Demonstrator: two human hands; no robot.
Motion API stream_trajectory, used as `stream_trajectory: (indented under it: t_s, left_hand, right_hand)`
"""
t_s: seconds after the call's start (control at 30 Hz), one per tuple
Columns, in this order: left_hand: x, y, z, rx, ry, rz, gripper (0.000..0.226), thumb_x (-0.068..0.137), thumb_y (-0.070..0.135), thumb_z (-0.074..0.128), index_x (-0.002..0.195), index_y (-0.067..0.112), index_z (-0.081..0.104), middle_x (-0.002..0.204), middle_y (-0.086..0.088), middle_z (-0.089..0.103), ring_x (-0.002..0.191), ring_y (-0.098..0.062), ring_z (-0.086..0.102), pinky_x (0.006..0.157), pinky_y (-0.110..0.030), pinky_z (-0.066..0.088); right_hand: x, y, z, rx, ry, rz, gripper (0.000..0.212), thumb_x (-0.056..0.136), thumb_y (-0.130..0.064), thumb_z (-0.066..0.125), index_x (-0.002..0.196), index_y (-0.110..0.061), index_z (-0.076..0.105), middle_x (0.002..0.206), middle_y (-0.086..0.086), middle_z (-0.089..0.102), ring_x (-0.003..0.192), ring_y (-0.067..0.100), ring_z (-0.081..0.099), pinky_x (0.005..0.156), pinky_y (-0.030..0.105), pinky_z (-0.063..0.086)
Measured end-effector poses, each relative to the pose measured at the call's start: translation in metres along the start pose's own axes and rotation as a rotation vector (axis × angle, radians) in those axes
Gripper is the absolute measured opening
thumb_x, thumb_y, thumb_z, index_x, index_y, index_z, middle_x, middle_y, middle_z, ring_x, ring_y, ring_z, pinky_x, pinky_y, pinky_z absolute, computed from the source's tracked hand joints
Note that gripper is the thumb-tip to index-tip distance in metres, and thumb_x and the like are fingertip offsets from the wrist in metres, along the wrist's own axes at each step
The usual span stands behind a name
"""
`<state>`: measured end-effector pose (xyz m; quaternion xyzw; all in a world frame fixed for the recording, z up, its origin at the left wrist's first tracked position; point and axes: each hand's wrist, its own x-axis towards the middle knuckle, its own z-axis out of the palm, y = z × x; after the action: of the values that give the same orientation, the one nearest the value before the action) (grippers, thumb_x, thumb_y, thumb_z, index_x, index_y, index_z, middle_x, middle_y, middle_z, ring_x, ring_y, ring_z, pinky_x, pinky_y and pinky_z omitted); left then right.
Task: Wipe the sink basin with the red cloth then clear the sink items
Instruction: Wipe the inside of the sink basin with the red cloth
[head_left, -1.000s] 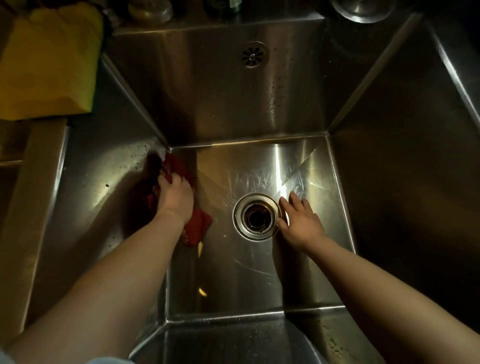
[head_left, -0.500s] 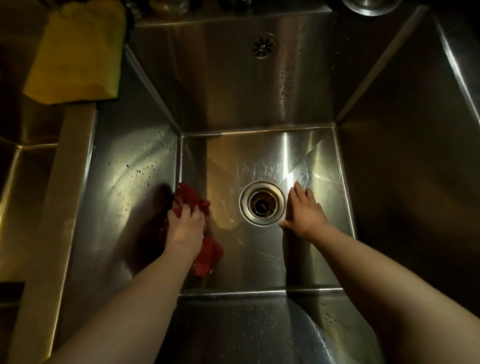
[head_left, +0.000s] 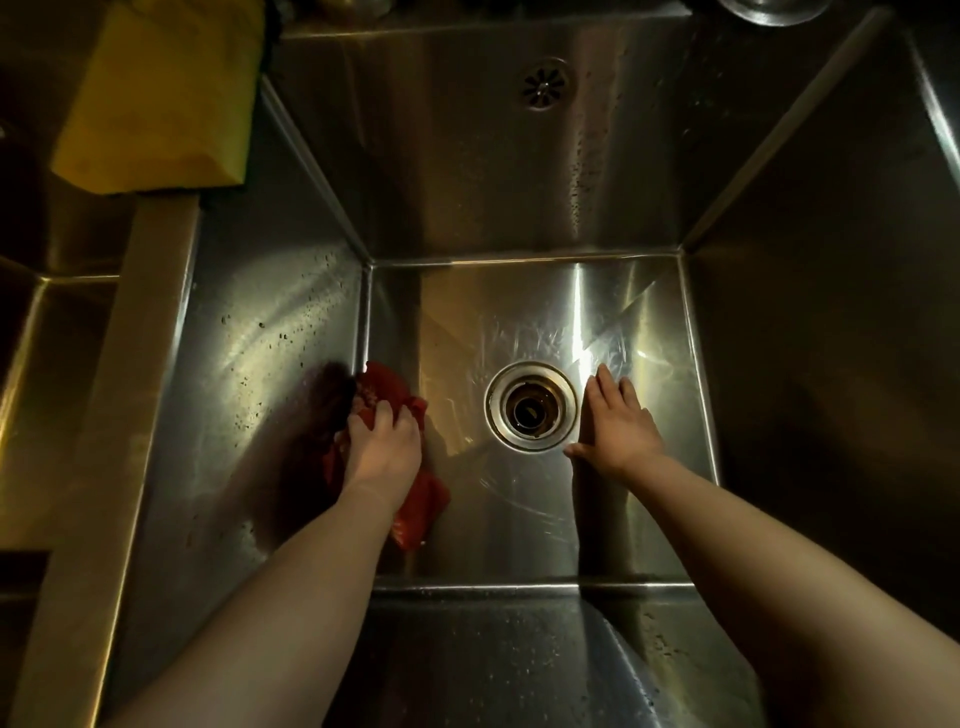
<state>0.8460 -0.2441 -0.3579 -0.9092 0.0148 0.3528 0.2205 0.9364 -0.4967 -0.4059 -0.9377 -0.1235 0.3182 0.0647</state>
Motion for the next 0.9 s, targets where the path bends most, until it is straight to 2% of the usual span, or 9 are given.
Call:
stream_trajectory:
  t_s: [0.2,0.33,0.47,0.73,0.9]
  left_hand:
    - [0.009,-0.009,-0.004,0.027,0.05,0.028,0.061,0.093,0.017,0.046,0.147,0.006,0.019,0.152,-0.011,0.02,0.137,-0.039,0.018,0.099,-0.058,0.031]
    - [0.008,-0.015,-0.005,0.004,0.061,0.022,0.046,0.094,0.017,0.04,0.14,0.011,0.034,0.143,-0.009,0.035,0.132,-0.036,0.026,0.096,-0.053,0.035]
    - [-0.004,-0.019,-0.002,-0.013,0.021,0.087,0.036,0.094,0.019,0.043,0.129,0.015,0.047,0.132,-0.007,0.044,0.125,-0.033,0.033,0.096,-0.051,0.035]
    - [-0.028,-0.005,0.005,-0.076,-0.224,0.206,0.033,0.096,0.018,0.041,0.129,0.017,0.048,0.135,-0.005,0.039,0.125,-0.032,0.03,0.094,-0.052,0.036]
    - [-0.03,0.0,0.0,-0.289,-0.169,0.184,0.04,0.09,0.013,0.052,0.13,0.019,0.045,0.135,-0.002,0.037,0.124,-0.03,0.032,0.094,-0.05,0.037]
  right_hand:
    - [0.0,0.005,0.003,-0.022,0.003,-0.018,0.1,0.081,-0.057,0.06,0.149,-0.019,-0.003,0.157,-0.002,-0.017,0.145,0.026,-0.01,0.113,0.054,0.015]
    - [-0.001,0.004,0.002,-0.005,-0.003,-0.014,0.101,0.081,-0.054,0.062,0.149,-0.019,-0.003,0.157,-0.002,-0.017,0.145,0.026,-0.01,0.113,0.053,0.016]
    - [-0.001,0.002,0.001,-0.001,-0.009,-0.008,0.101,0.081,-0.054,0.061,0.149,-0.019,-0.004,0.157,-0.003,-0.018,0.145,0.026,-0.011,0.113,0.053,0.015]
    - [-0.002,0.003,0.0,-0.002,-0.002,-0.016,0.101,0.081,-0.055,0.061,0.149,-0.019,-0.004,0.157,-0.002,-0.018,0.145,0.027,-0.011,0.113,0.053,0.017]
    - [-0.003,0.003,0.0,-0.005,0.006,-0.017,0.1,0.082,-0.055,0.06,0.149,-0.019,-0.004,0.157,-0.002,-0.018,0.145,0.026,-0.011,0.114,0.053,0.015]
